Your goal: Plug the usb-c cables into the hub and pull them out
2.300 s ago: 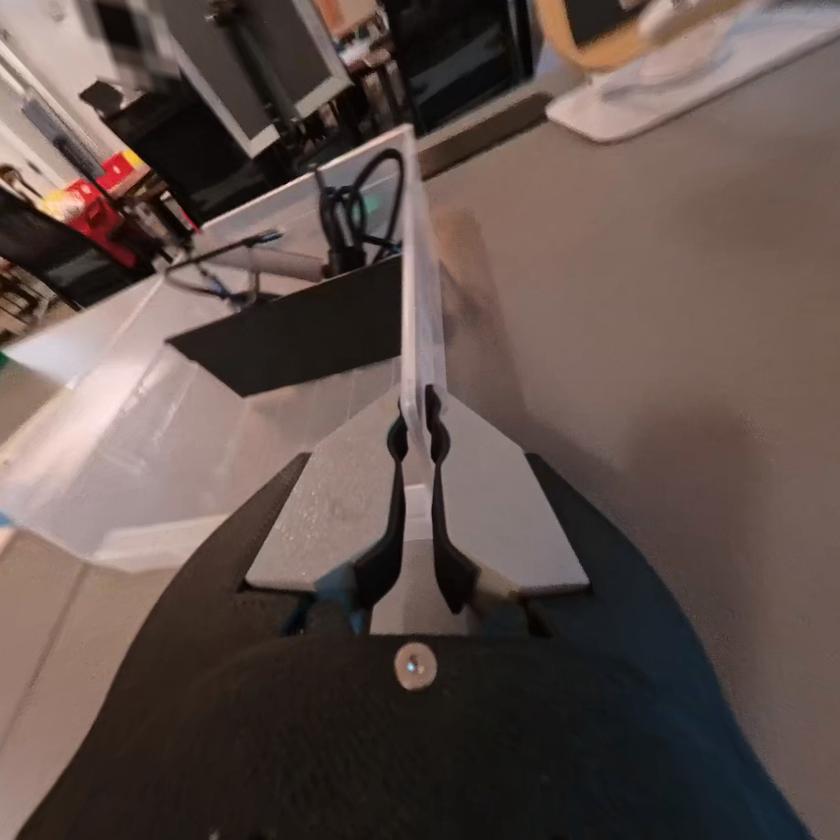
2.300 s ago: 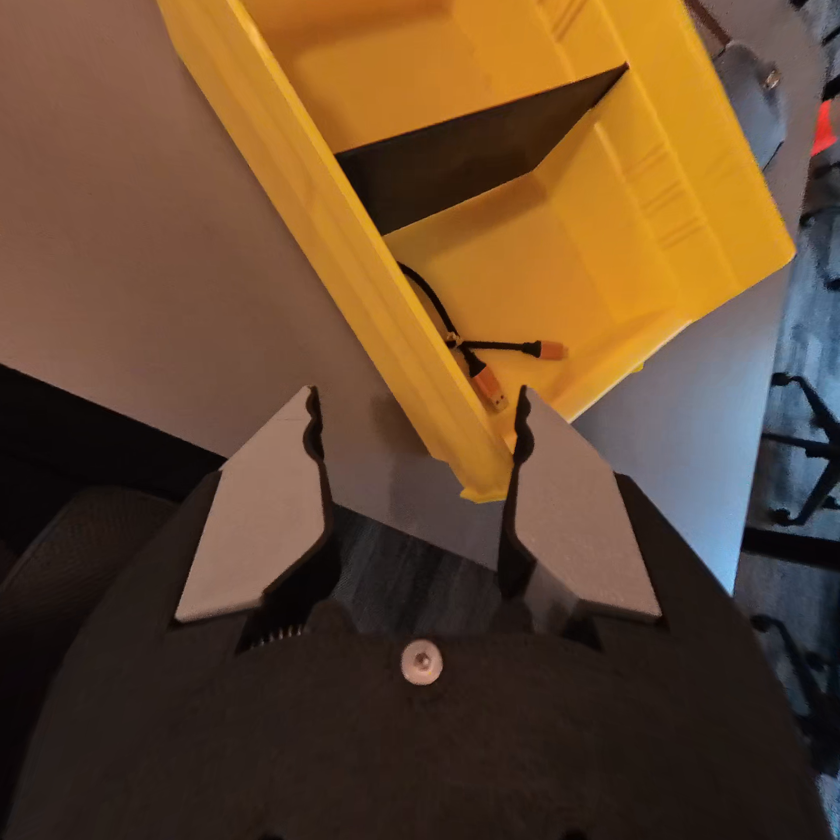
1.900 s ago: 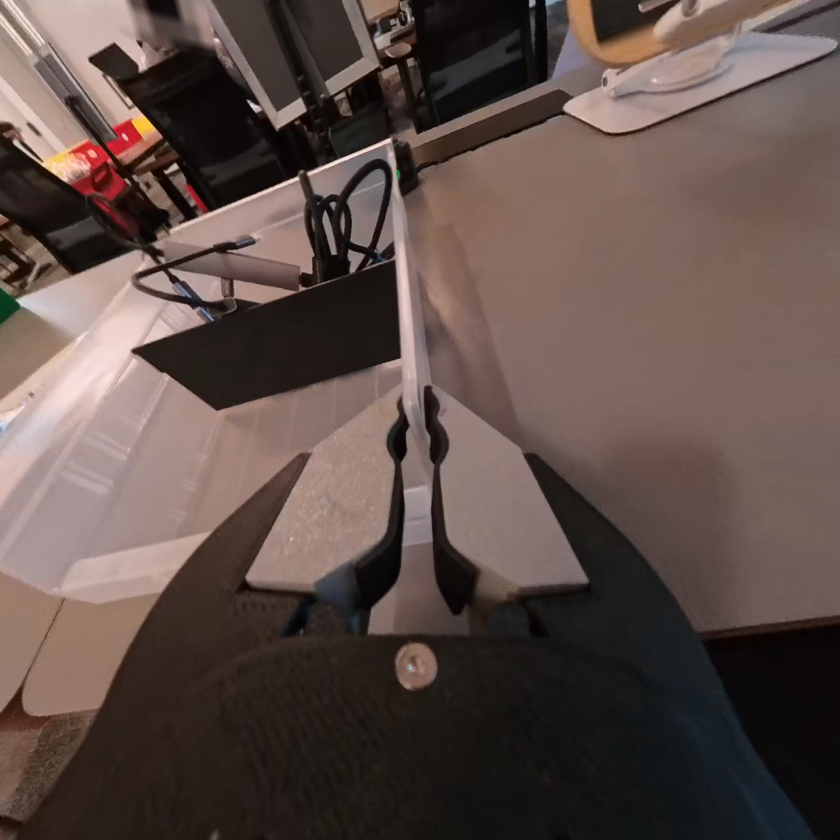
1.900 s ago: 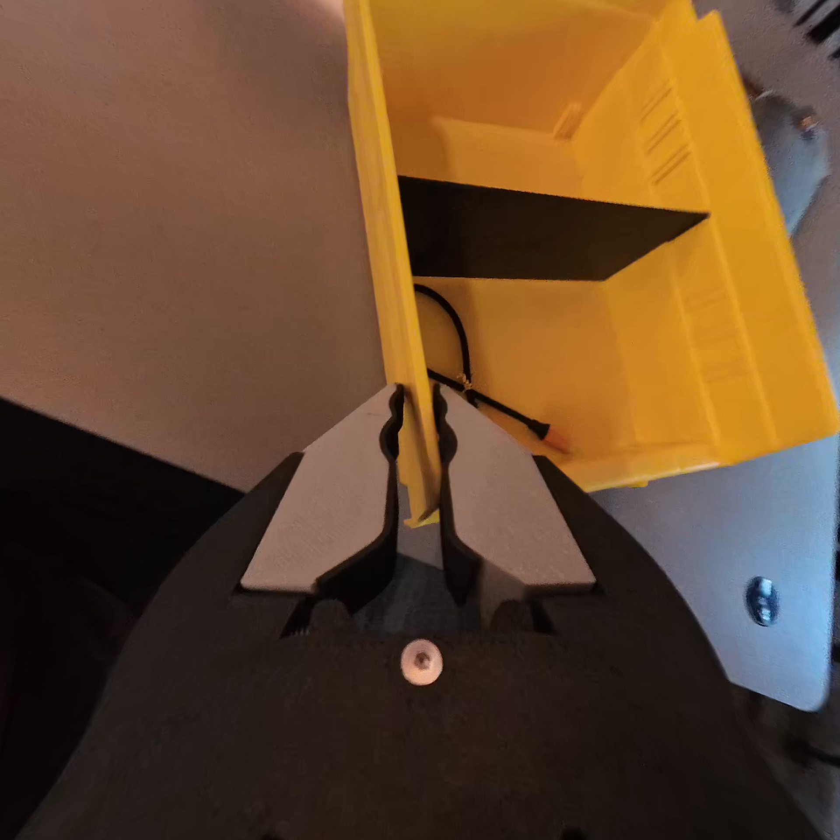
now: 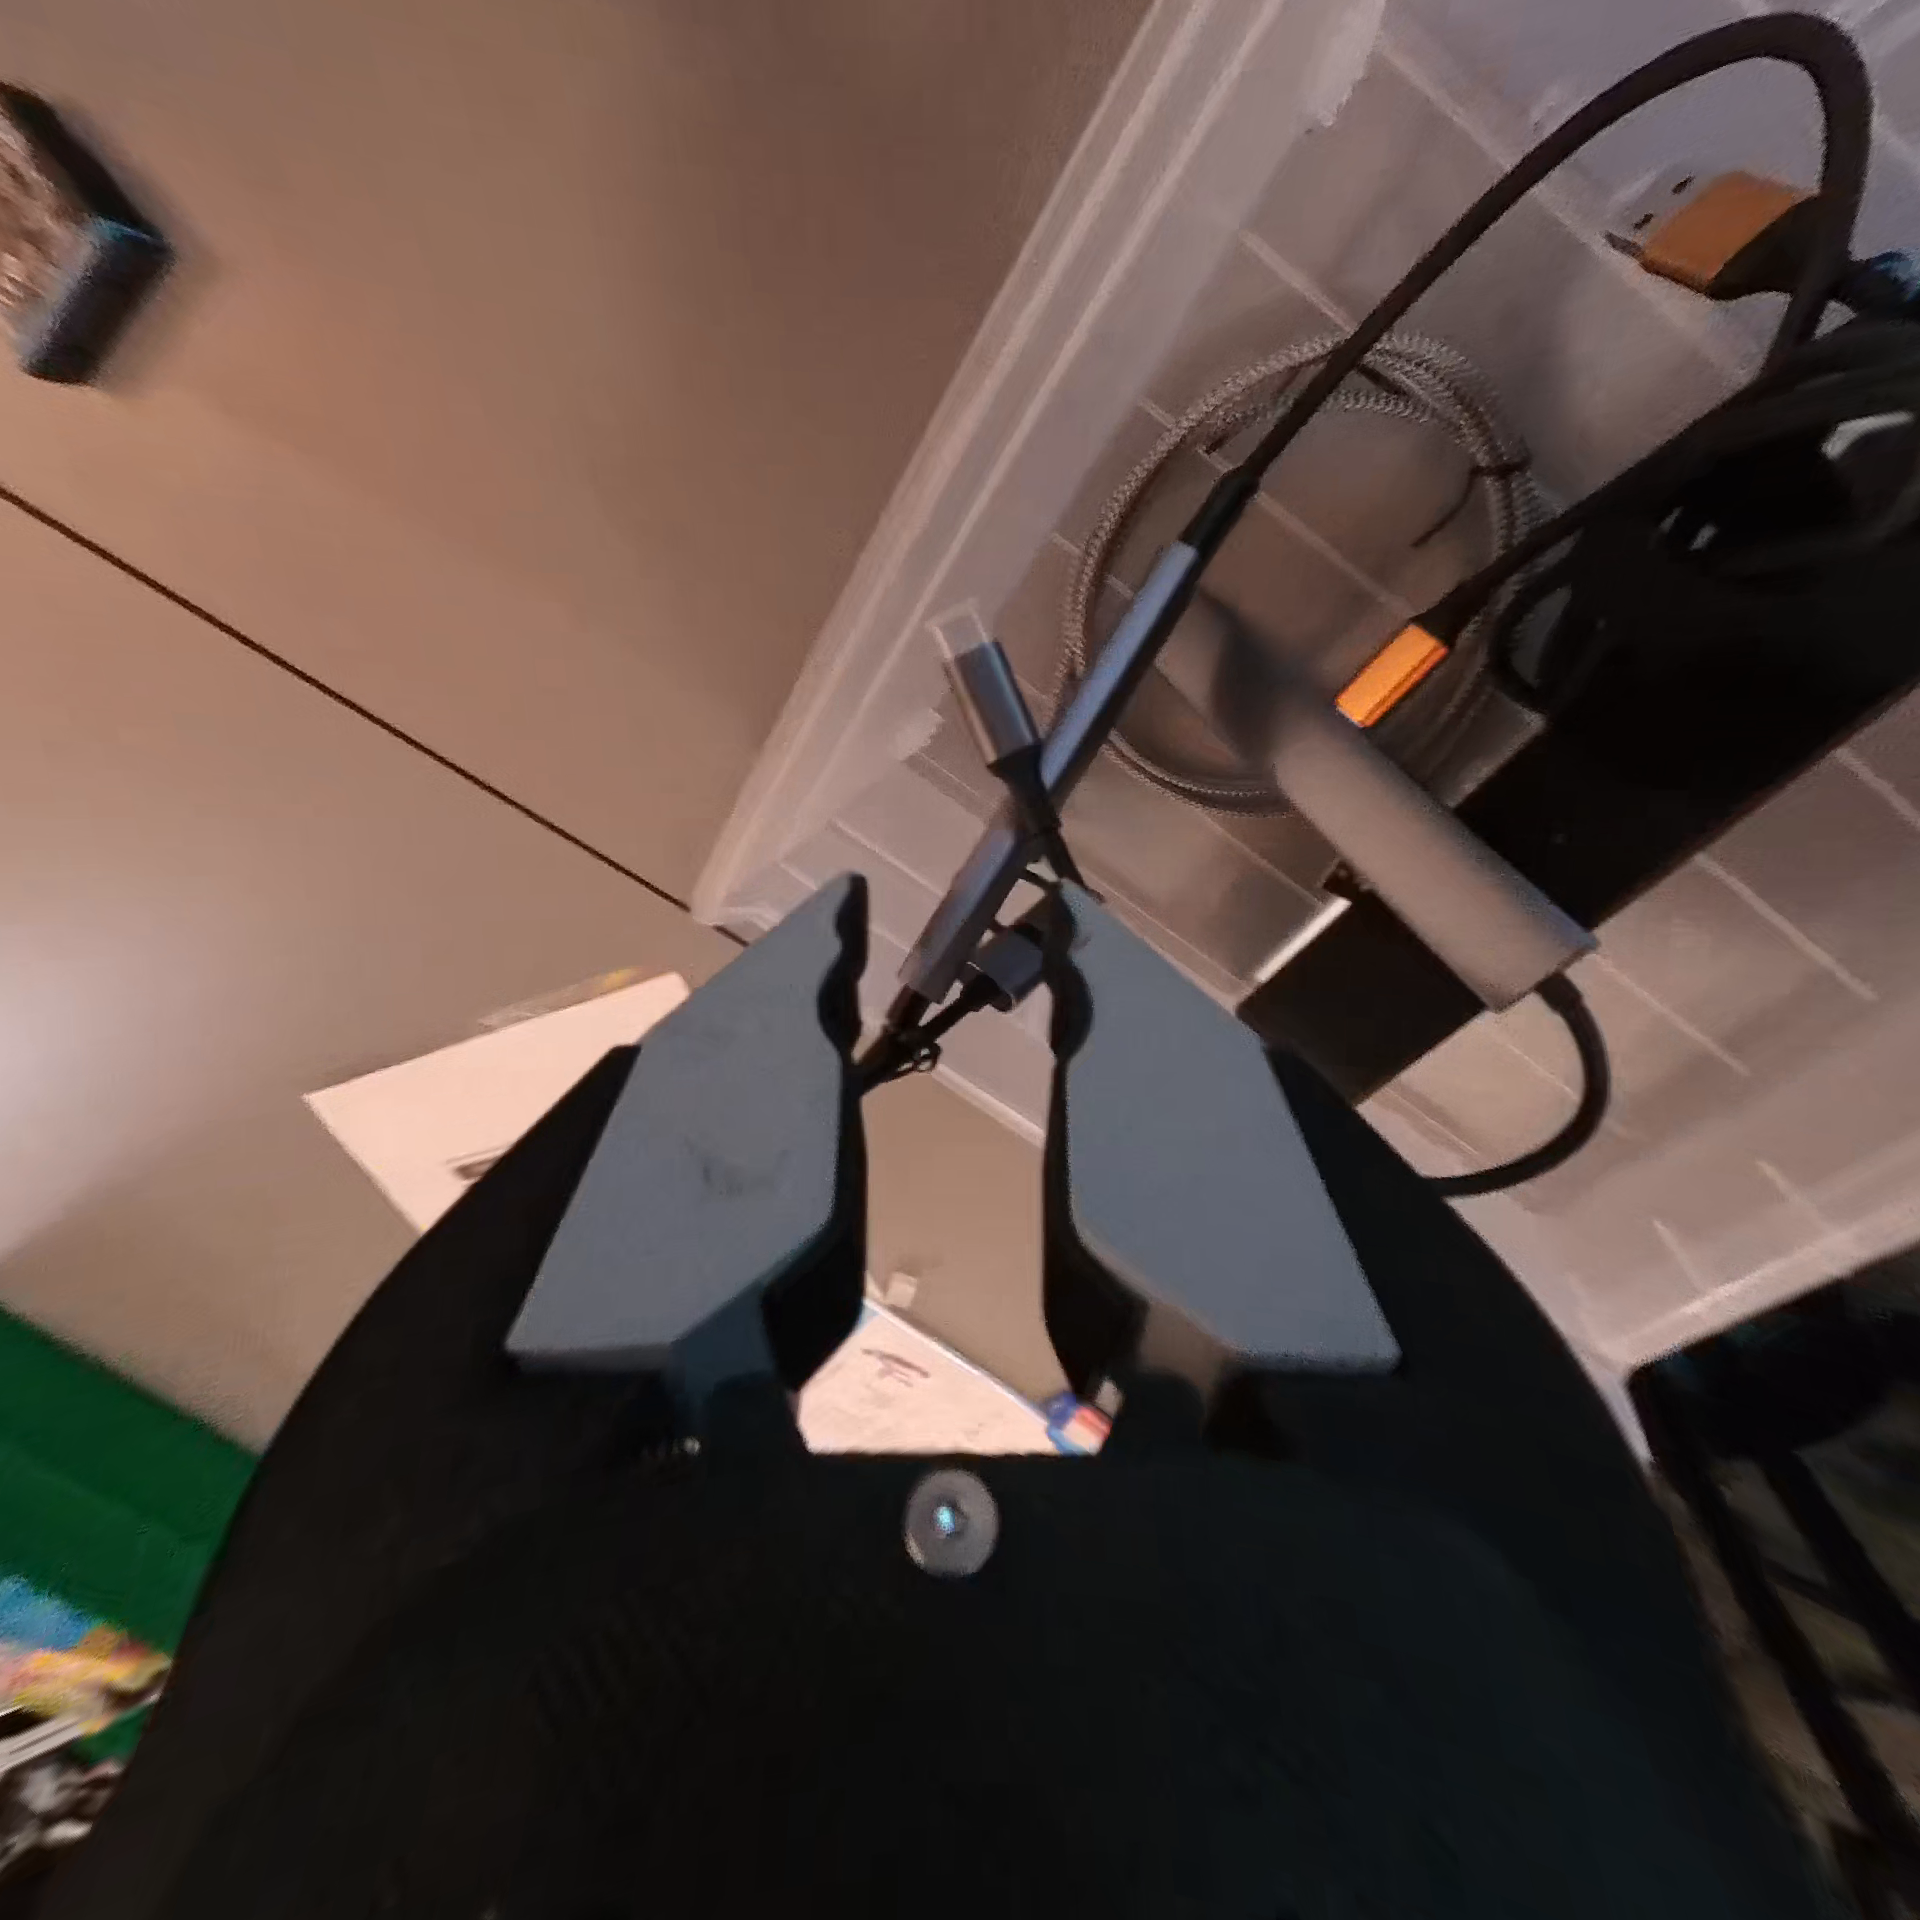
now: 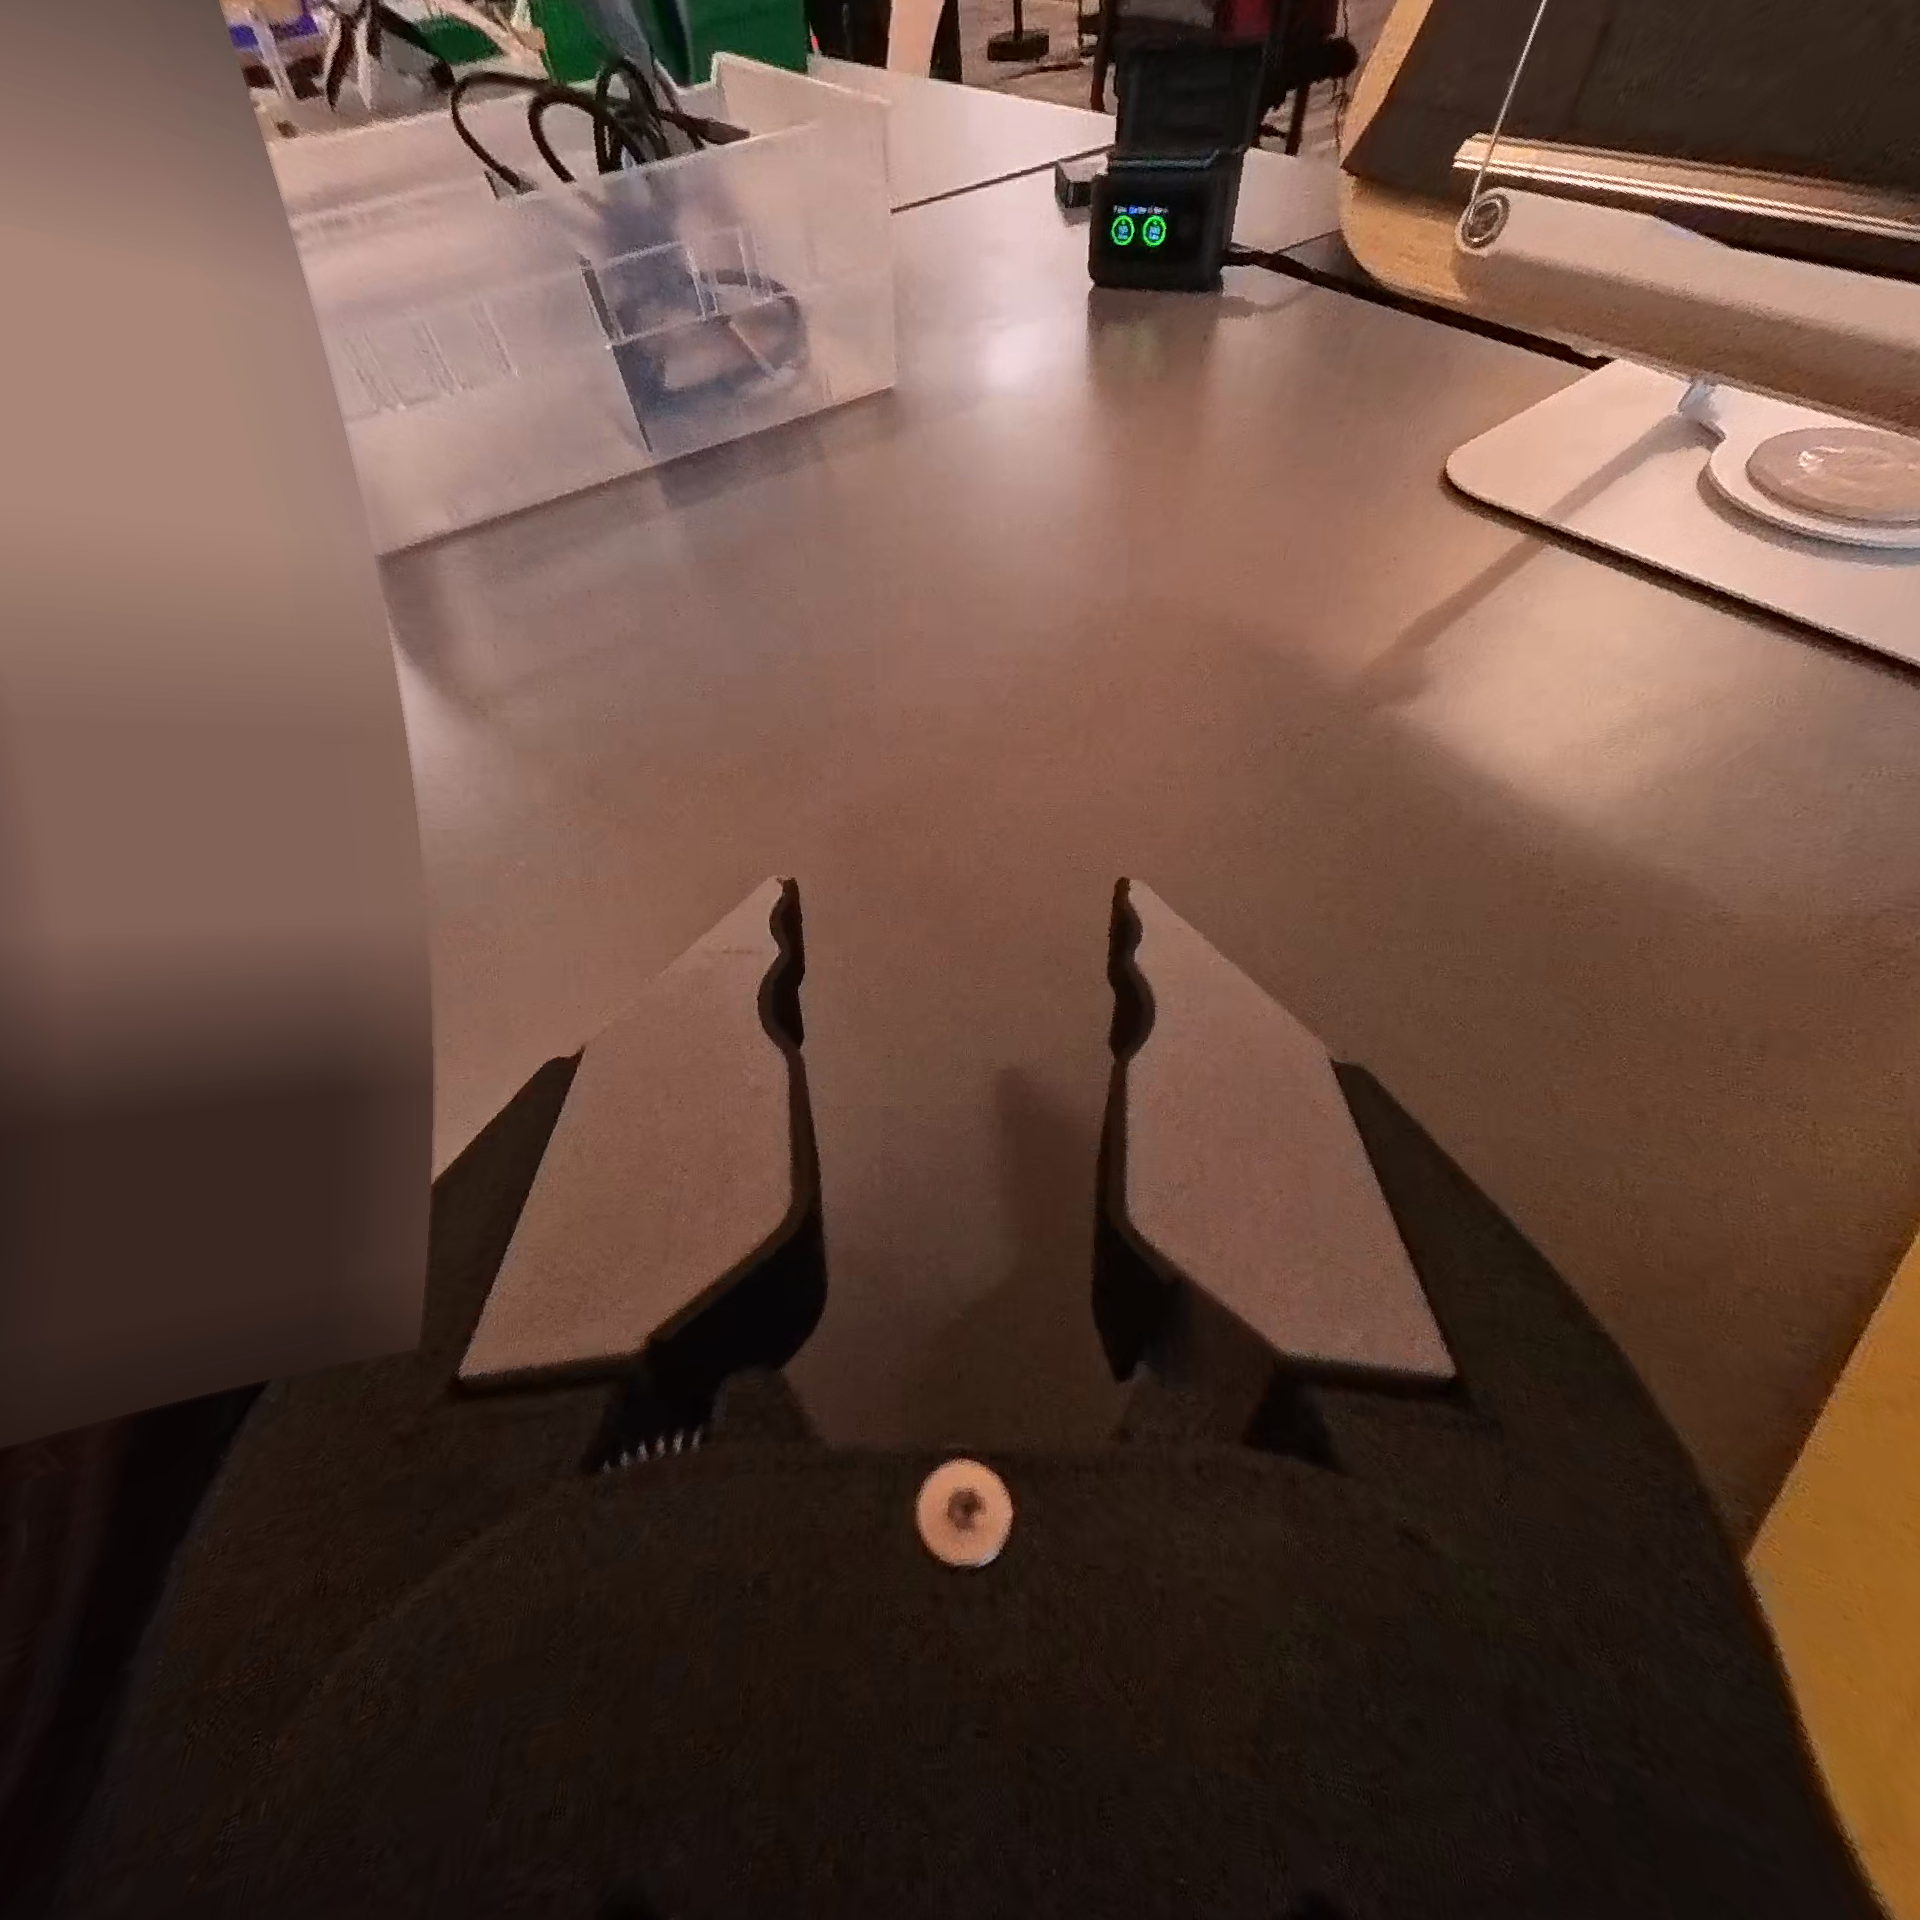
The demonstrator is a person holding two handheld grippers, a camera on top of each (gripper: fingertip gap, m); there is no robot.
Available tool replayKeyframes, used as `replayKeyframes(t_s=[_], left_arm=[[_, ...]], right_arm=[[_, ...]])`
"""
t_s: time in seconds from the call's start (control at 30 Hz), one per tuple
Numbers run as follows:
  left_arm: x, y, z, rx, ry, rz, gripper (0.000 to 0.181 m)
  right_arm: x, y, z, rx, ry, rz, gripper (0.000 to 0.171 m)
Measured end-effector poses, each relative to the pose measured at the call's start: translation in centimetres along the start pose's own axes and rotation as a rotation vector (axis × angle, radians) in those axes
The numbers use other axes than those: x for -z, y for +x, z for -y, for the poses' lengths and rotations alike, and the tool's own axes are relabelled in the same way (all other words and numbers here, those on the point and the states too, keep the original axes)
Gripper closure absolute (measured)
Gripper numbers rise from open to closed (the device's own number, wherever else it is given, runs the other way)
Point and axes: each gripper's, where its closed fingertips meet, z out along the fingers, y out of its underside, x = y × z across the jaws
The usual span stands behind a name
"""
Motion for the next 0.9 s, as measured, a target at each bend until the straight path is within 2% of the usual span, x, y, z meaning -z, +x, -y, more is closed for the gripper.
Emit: replayKeyframes(t_s=[0.1,0.13,0.23,0.3,0.4,0.57,0.73,0.8,0.9], left_arm=[[-1.4,0.1,-1.8,-0.037,-0.119,-0.022,0.158],[-1.6,-0.1,-1.7,-0.076,-0.133,-0.007,0.165],[-1.5,0.0,-1.7,-0.093,-0.179,-0.008,0.169],[-0.7,-0.3,-1.7,-0.139,-0.171,0.062,0.17],[2.6,-0.9,-1.1,-0.167,-0.122,0.219,0.171],[11.1,-2.2,-0.3,-0.265,-0.109,0.706,0.17],[20.7,-1.8,1.2,-0.26,-0.047,1.25,0.168],[23.8,-0.5,1.8,-0.246,0.0,1.413,0.168],[27.2,1.5,2.6,-0.212,0.069,1.555,0.168]], right_arm=[[-0.2,-0.1,-0.2,0.012,-0.018,-0.004,0.115],[-0.3,-0.2,-0.3,0.024,-0.029,-0.007,0.115],[-0.5,-0.4,-0.6,0.06,-0.048,-0.018,0.115],[-0.4,-0.4,-0.5,0.071,-0.041,-0.024,0.115],[-0.2,-0.4,-0.4,0.063,-0.028,-0.025,0.115],[0.1,-0.3,-0.1,0.058,-0.005,-0.033,0.117],[0.1,-0.1,-0.2,0.083,-0.01,-0.072,0.116],[0.0,-0.1,-0.2,0.094,-0.013,-0.088,0.116],[0.1,0.1,-0.2,0.108,-0.011,-0.11,0.116]])
